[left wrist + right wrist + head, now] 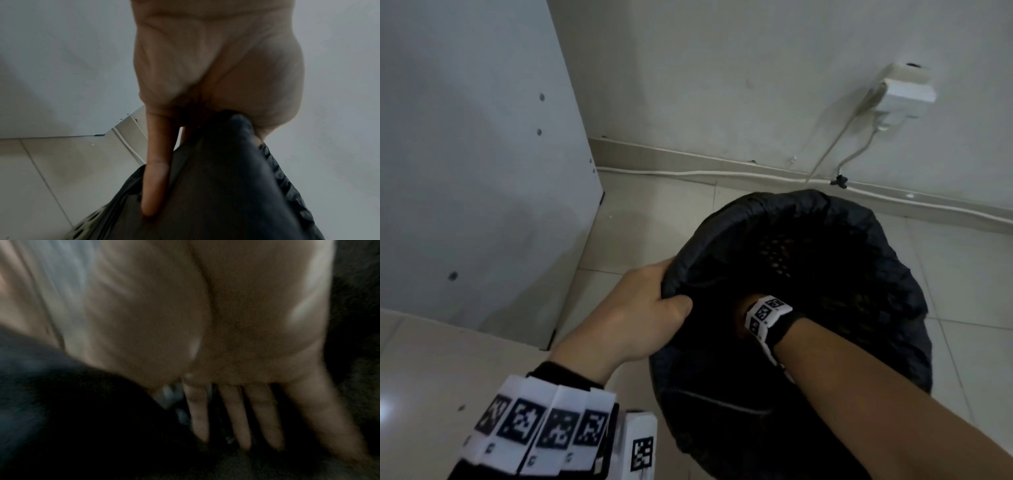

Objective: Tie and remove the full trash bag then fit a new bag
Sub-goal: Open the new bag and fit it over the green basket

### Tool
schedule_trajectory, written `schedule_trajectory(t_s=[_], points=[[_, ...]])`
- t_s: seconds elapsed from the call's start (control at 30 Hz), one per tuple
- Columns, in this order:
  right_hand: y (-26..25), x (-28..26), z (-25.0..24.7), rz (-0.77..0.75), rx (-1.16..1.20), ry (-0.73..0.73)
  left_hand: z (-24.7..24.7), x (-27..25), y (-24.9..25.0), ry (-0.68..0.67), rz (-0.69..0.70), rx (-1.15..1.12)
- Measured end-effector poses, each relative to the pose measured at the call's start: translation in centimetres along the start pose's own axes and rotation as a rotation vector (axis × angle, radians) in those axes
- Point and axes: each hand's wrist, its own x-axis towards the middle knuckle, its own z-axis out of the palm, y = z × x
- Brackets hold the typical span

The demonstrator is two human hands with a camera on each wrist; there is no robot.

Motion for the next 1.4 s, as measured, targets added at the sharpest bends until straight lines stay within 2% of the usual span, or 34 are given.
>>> schedule_trajectory(t_s=[0.13,0.23,0.33,0.4,0.53,0.63,0.73,0.77,0.8,0.83,0.9,0.93,0.97,1.07,1.13,1.17,1.23,1.27,1.33,1.4], points=[[-0.3,-0.6,-1.0,-0.067,-0.012,-0.011,-0.1,0.2,-0.6,0.030,-0.085,-0.094],[-1.0,-2.4,-4.8,-0.151,-0.014,0.016,-0.6,0.3,-1.5,0.084,-0.171,-0.147],[-0.8,-6.6,-9.4,-0.256,0.058,0.217,-1.1,0.6,-2.2,0.149,-0.280,-0.264],[0.6,-9.7,-11.5,-0.306,0.146,0.354,-1.6,1.0,-3.1,0.241,-0.392,-0.392],[4.9,-14.3,-13.9,-0.277,0.412,0.615,-3.0,1.4,-4.9,0.397,-0.519,-0.623],[7.5,-14.8,-11.5,-0.203,0.747,0.881,-3.6,1.9,-5.6,0.412,-0.531,-0.711],[7.4,-13.6,-5.3,-0.010,1.123,1.170,-3.3,2.0,-5.4,0.424,-0.520,-0.723],[6.7,-12.9,-3.0,0.051,1.303,1.180,-3.1,1.7,-5.2,0.435,-0.515,-0.699],[5.7,-12.1,-1.0,0.086,1.518,1.111,-2.7,1.4,-5.1,0.443,-0.505,-0.677],[4.5,-11.3,0.6,0.097,1.754,0.962,-2.3,0.9,-4.7,0.449,-0.492,-0.672],[1.7,-10.0,2.2,0.002,2.104,0.649,-1.4,0.2,-4.6,0.477,-0.486,-0.692],[0.5,-9.5,2.5,-0.071,2.198,0.599,-1.0,0.0,-4.7,0.498,-0.473,-0.707],[-0.3,-9.1,2.5,-0.112,2.253,0.616,-0.7,-0.3,-4.9,0.528,-0.453,-0.729],[0.4,-8.2,1.7,-0.072,2.444,0.688,-0.7,-0.4,-5.9,0.583,-0.433,-0.698],[2.5,-7.5,0.8,-0.024,2.455,0.730,-0.9,-0.3,-6.1,0.587,-0.419,-0.626],[3.8,-7.2,0.2,0.005,2.366,0.830,-0.9,-0.3,-5.9,0.586,-0.395,-0.595],[6.4,-6.8,-2.1,-0.006,2.061,1.053,-0.9,0.0,-5.8,0.601,-0.319,-0.523],[7.5,-6.7,-3.5,-0.035,1.877,1.095,-0.9,0.3,-6.0,0.615,-0.287,-0.497],[9.1,-6.5,-6.2,-0.105,1.570,1.055,-1.1,0.9,-6.3,0.629,-0.290,-0.475],[10.3,-5.4,-7.8,-0.108,1.509,1.030,-1.4,1.5,-6.7,0.625,-0.331,-0.479]])
